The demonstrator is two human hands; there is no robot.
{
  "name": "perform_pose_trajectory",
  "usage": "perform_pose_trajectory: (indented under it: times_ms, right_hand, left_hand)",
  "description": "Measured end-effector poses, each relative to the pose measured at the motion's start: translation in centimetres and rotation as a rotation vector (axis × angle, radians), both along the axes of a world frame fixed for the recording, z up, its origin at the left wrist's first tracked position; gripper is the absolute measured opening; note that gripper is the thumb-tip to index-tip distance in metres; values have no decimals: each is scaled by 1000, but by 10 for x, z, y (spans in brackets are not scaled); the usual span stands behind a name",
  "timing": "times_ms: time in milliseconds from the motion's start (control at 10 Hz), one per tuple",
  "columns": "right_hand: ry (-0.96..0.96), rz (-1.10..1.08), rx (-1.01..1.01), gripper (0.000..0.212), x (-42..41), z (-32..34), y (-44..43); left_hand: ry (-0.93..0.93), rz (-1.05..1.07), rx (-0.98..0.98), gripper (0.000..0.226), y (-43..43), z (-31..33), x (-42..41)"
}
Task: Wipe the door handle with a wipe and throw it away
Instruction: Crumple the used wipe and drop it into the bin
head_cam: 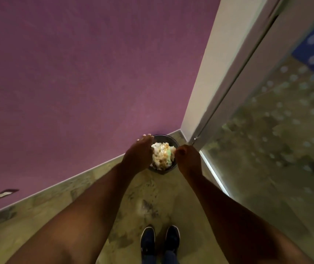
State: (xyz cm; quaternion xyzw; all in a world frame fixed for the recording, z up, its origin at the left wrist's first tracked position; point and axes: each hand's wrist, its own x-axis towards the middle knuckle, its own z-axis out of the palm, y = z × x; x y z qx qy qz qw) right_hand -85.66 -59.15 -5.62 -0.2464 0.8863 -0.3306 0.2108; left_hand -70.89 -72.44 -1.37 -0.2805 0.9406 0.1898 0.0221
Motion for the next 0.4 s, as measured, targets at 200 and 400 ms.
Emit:
perform_pose_trajectory:
  times_ms: [200, 400]
  right_hand:
    - [-18, 35, 58, 23, -19, -53, -34]
    - [95, 152, 65, 34, -25, -107, -58]
  left_hand:
    - [-21, -37, -92, 64, -7, -60, -16]
    - [-207, 11, -54, 83, -19, -130, -21]
